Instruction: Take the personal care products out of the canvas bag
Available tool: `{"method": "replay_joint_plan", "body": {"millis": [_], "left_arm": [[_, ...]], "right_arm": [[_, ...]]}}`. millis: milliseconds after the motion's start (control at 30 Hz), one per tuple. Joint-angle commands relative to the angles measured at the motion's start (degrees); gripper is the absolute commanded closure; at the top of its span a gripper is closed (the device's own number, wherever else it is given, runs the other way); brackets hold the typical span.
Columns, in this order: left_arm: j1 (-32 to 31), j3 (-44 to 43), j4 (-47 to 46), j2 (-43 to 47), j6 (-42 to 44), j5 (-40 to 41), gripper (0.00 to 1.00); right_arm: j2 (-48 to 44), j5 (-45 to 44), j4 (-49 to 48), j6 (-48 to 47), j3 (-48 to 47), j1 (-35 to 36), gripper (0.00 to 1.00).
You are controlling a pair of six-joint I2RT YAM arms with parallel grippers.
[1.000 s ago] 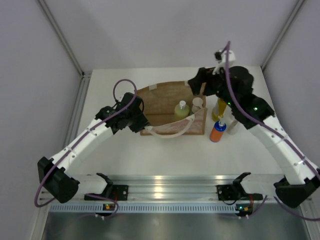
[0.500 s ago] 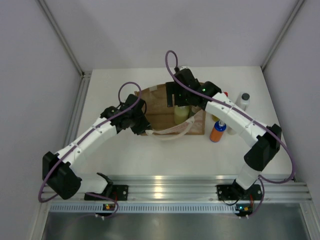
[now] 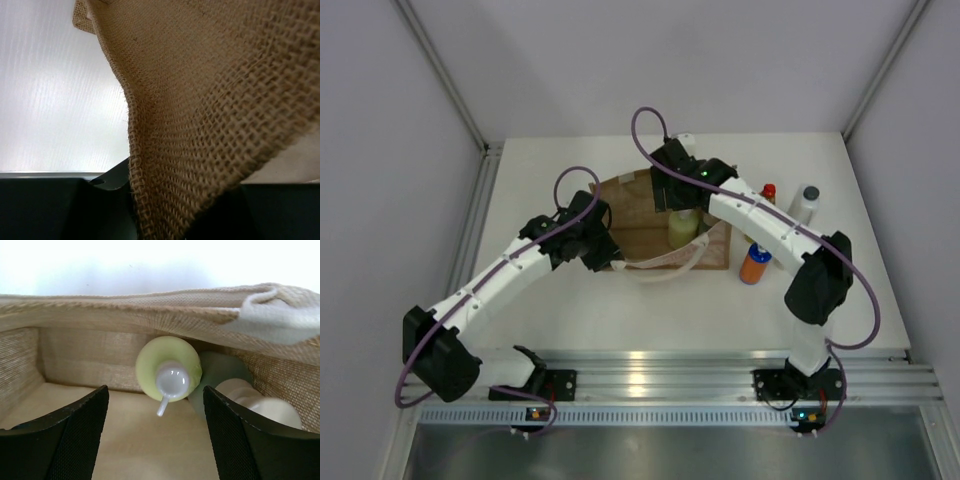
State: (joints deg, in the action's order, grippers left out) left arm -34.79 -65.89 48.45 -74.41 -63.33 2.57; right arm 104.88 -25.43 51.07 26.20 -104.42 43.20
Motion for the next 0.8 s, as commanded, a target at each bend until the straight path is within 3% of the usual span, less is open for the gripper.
{"method": "replay_joint_plan", "body": {"millis": [0, 200, 633, 733, 767], "left_arm": [[0.2, -0.1, -0.2, -0.3, -0.7, -0.6, 0.67], [0.2, -1.8, -0.3, -1.2, -0.7, -0.9, 0.67], [0.2, -2.3, -0.1, -1.2, -0.5, -0.5, 0.67], [0.2, -2.4, -0.1, -1.3, -0.4, -0.6, 0.67], [0.2, -2.6, -0.1, -1.3, -0.2, -0.7, 0.67]], "right_arm": [[2.1, -3.7, 2.5, 1.1, -3.2, -0.1, 0.28], [5.1, -5.4, 2.5, 2.8, -3.3, -0.4, 0.33], [8.0, -4.5, 2.2, 5.9, 0.0, -1.0, 0.33], [8.9, -4.4, 2.0, 5.9, -0.2, -1.4, 0.35], [9.1, -4.8, 1.4, 5.7, 0.0, -1.6, 0.41]]}}
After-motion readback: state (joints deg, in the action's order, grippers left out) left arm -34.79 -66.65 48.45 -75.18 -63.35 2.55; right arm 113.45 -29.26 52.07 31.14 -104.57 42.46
